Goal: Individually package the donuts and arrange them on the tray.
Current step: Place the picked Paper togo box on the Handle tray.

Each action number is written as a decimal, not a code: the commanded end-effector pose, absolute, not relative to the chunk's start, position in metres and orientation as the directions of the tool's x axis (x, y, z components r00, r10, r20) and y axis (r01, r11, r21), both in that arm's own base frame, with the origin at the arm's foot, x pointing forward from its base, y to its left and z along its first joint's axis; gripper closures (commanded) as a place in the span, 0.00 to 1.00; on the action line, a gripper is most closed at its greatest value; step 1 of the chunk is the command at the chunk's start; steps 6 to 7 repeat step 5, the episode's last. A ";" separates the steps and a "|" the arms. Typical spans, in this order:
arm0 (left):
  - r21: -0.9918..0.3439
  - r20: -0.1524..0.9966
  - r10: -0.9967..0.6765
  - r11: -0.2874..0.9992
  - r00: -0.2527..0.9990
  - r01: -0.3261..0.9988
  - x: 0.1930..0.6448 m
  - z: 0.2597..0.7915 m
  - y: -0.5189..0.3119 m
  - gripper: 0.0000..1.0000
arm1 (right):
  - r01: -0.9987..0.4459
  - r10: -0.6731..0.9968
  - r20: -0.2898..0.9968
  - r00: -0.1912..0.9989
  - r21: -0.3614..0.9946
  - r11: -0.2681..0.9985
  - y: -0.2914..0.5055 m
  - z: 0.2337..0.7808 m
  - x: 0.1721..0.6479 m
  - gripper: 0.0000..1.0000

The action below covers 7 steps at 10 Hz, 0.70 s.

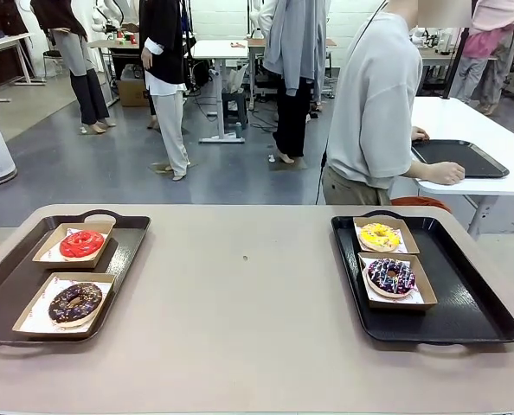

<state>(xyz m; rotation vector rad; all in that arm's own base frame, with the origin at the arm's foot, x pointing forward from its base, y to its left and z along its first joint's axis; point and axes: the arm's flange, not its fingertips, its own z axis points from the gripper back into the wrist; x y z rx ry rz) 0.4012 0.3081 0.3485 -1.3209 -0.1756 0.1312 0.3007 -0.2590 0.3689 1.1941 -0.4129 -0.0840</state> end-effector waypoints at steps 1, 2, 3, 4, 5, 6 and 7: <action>-0.969 0.054 0.197 0.246 0.979 0.004 0.401 0.349 0.308 0.19 | -0.134 -0.287 0.253 0.924 0.916 0.377 -0.259 0.371 0.301 0.00; -0.969 0.054 0.197 0.246 0.979 0.004 0.401 0.349 0.308 0.19 | -0.134 -0.287 0.253 0.924 0.916 0.377 -0.259 0.371 0.301 0.00; -0.969 0.054 0.197 0.246 0.979 0.004 0.401 0.349 0.308 0.19 | -0.134 -0.287 0.253 0.924 0.916 0.377 -0.259 0.371 0.301 0.00; -0.969 0.054 0.197 0.246 0.979 0.004 0.401 0.349 0.308 0.19 | -0.134 -0.287 0.253 0.924 0.916 0.377 -0.259 0.371 0.301 0.00; -0.969 0.054 0.197 0.246 0.979 0.004 0.401 0.349 0.308 0.19 | -0.134 -0.287 0.253 0.924 0.916 0.377 -0.259 0.371 0.301 0.00; -0.969 0.054 0.197 0.246 0.979 0.004 0.401 0.349 0.308 0.19 | -0.134 -0.287 0.253 0.924 0.916 0.377 -0.259 0.371 0.301 0.00; -0.969 0.054 0.197 0.246 0.979 0.004 0.401 0.349 0.308 0.19 | -0.134 -0.287 0.253 0.924 0.916 0.377 -0.259 0.371 0.301 0.00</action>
